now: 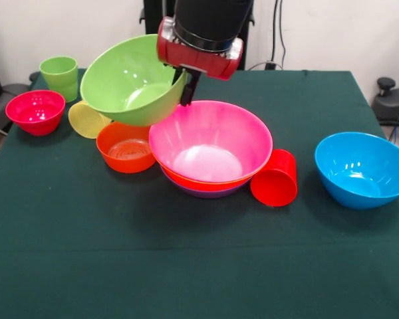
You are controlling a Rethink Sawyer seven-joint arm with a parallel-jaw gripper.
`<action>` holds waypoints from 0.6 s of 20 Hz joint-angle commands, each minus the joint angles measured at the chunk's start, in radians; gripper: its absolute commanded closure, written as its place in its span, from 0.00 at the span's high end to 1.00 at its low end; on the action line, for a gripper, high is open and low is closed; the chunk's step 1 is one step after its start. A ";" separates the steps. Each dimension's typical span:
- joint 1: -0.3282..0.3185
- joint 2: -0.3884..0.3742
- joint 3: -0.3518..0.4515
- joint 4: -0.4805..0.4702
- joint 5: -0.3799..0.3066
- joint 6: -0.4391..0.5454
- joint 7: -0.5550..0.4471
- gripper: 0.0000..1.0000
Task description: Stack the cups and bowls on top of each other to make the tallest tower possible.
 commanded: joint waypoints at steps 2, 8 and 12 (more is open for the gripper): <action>0.041 0.015 -0.020 0.065 0.019 -0.082 0.198 0.00; 0.073 0.028 -0.051 0.052 0.033 -0.092 0.218 0.00; 0.083 0.034 -0.070 0.052 0.054 -0.108 0.226 0.00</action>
